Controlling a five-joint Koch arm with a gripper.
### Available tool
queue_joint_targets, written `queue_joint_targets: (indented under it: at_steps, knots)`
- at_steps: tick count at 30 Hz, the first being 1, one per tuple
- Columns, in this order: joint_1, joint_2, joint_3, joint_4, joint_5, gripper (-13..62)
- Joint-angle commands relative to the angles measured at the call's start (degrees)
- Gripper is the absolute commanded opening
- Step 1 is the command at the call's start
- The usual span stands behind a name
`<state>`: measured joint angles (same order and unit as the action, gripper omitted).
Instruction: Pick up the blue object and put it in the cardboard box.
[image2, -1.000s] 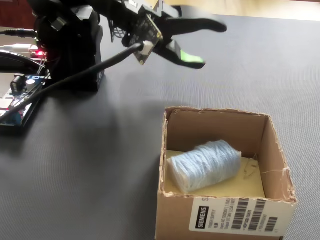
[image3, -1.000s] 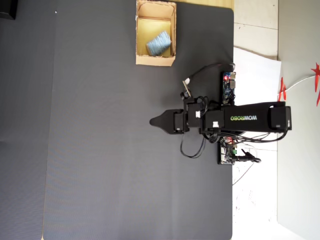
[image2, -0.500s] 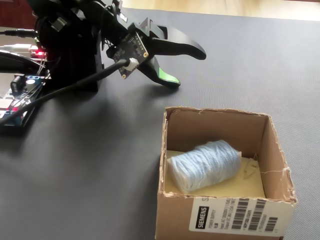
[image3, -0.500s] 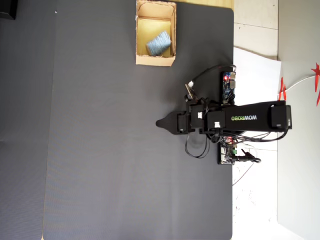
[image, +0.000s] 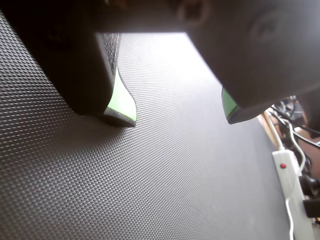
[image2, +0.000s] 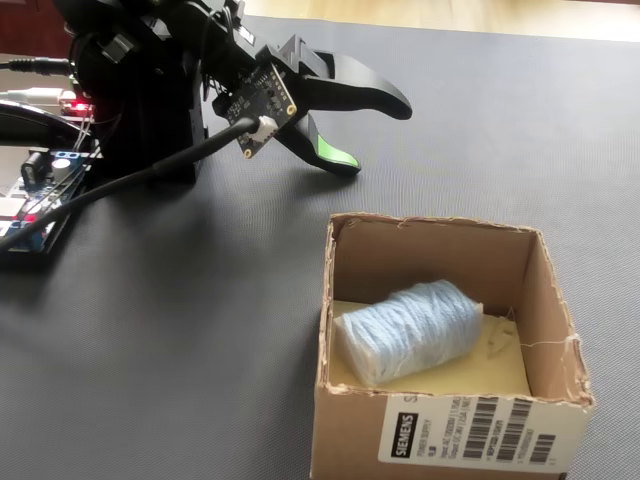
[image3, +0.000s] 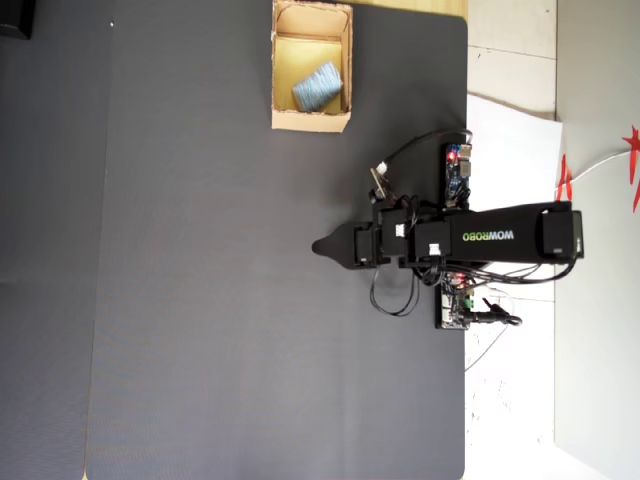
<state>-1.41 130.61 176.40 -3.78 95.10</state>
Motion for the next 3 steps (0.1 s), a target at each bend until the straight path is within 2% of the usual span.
queue_joint_targets:
  at_steps: [1, 3]
  knots:
    - [0.0, 5.01, 2.29, 6.06, 0.88, 34.3]
    - [0.0, 5.01, 2.29, 6.06, 0.88, 34.3]
